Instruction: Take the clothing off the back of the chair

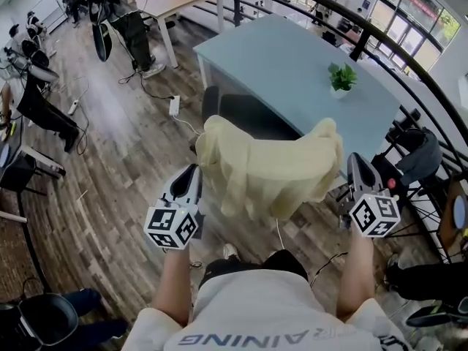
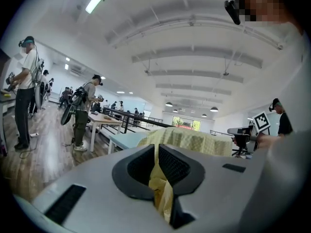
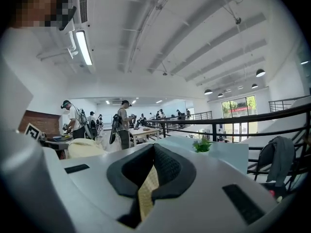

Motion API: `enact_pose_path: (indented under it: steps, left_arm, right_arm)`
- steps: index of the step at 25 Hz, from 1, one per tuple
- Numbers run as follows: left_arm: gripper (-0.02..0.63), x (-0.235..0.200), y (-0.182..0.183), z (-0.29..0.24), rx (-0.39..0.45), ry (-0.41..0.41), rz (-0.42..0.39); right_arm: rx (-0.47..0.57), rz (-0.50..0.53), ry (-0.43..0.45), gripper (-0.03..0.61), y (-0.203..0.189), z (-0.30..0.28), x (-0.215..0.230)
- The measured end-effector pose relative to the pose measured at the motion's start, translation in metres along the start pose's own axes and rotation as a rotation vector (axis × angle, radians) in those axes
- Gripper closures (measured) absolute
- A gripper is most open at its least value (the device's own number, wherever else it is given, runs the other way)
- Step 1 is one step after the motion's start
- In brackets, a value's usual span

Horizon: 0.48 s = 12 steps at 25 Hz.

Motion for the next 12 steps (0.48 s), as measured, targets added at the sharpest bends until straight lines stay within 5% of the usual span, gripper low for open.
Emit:
enact_pose_path:
  steps: [10, 12]
  left_arm:
    - [0.527, -0.015, 0.019, -0.037, -0.028, -0.054, 0.034]
    - [0.469, -0.020, 0.024, -0.050, -0.051, -0.084, 0.079]
  right_arm:
    - [-0.134, -0.002, 0.037, 0.556, 0.004, -0.049, 0.043]
    - [-0.191, 0.011, 0.083, 0.460, 0.004, -0.064, 0.049]
Point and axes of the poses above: the fingertips, and each gripper's own axes: z backward along the fingers, x to its right, y out of its top, the point moved 6 cm from there along z, backward along the fingers, and after that the axes turned 15 degrees about -z, right-handed, at the moved point
